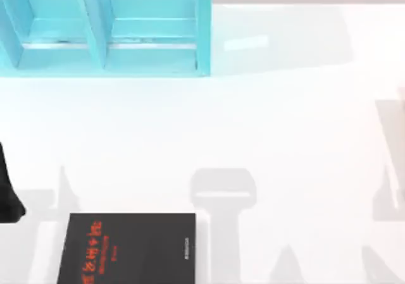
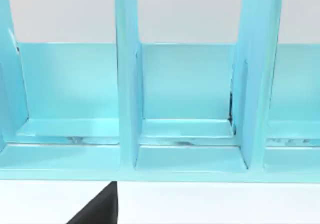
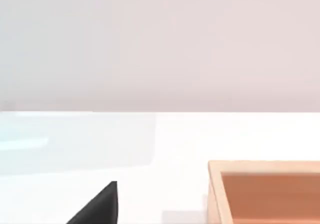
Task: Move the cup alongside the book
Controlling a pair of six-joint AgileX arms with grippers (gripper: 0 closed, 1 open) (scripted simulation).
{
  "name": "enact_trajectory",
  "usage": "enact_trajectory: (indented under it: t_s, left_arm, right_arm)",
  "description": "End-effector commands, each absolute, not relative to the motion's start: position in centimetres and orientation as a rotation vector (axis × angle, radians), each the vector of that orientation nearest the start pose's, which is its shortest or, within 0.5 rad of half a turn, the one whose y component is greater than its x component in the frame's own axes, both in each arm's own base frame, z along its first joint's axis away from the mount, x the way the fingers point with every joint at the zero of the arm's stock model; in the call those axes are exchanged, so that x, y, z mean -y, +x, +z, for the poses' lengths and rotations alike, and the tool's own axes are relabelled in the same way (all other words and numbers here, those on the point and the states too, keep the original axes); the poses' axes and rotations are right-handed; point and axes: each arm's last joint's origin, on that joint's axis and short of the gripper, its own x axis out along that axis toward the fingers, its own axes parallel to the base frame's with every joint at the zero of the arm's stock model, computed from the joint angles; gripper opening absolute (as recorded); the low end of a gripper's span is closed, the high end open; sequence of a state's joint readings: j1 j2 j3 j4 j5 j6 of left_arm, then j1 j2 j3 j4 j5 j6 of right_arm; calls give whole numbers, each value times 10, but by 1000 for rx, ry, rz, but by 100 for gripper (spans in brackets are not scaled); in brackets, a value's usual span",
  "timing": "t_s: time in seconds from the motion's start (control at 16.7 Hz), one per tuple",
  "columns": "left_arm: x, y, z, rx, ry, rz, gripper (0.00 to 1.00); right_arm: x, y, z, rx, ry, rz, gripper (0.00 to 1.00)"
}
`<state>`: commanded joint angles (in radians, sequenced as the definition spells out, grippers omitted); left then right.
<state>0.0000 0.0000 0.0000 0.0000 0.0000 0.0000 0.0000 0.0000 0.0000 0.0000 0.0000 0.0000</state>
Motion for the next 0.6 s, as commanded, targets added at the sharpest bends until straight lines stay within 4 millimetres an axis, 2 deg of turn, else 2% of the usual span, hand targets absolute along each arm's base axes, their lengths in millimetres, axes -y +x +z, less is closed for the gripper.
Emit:
enact_trajectory:
  t_s: [0.24, 0.42, 0.6]
  left_arm:
    - [1, 106, 166, -20, 29, 7, 100]
    - [-2, 109, 185, -112, 151, 27, 100]
    - [-7, 120, 210, -291, 361, 31, 100]
  right_arm:
    - [1, 106, 160, 0, 0, 0, 100]
    - [1, 106, 160, 0, 0, 0, 100]
    - [1, 106, 160, 0, 0, 0, 100]
